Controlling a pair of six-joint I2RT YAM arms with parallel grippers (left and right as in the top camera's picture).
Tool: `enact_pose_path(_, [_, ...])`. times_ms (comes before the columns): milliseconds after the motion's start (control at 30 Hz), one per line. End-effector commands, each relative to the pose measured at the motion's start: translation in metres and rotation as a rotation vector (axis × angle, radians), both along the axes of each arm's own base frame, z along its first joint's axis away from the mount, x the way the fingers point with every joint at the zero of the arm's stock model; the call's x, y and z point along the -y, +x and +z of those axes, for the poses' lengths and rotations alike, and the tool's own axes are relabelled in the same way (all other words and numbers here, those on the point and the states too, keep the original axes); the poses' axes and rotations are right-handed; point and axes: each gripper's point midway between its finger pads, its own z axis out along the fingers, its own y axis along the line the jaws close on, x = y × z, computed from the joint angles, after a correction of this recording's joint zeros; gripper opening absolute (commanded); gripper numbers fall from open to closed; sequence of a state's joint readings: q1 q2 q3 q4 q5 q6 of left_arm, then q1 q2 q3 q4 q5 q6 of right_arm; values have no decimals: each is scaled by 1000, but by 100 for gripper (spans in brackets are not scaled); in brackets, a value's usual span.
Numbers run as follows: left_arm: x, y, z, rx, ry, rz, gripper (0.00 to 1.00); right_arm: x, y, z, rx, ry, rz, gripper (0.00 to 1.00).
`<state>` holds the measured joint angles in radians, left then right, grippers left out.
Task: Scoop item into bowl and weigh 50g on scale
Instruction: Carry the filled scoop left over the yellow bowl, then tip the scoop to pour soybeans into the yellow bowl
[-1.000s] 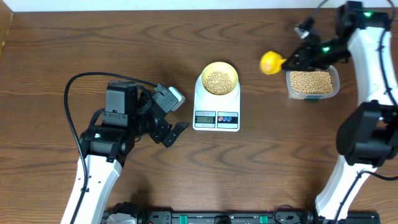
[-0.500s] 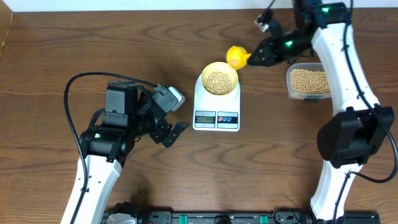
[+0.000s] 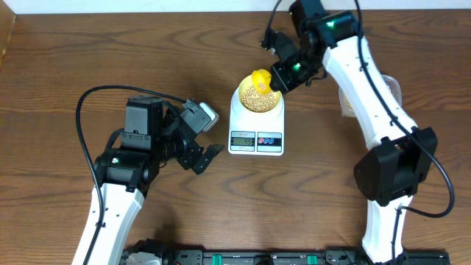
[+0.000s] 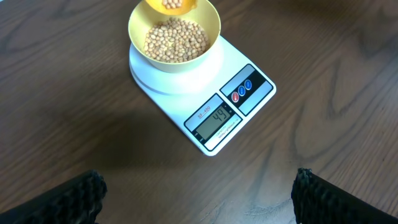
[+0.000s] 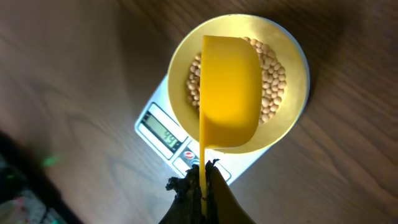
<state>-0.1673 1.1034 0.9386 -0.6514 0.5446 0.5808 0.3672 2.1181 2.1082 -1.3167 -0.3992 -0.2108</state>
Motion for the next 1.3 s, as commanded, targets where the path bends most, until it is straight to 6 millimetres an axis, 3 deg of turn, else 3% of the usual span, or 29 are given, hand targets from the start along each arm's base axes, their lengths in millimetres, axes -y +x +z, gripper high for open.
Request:
enact_pose_path(0, [0,-1,0,2,0,-10,98,-1,3,16,97,-75,-4,1])
enact_pose_path(433, [0,-1,0,2,0,-10,98,-11,-1,11,178,-221,34,1])
enact_pose_path(1000, [0,-1,0,2,0,-10,98,-14,2,12,190,-205,34,1])
enact_pose_path(1267, [0,-1,0,2,0,-10,98,-15,4,16,146,-102,21,1])
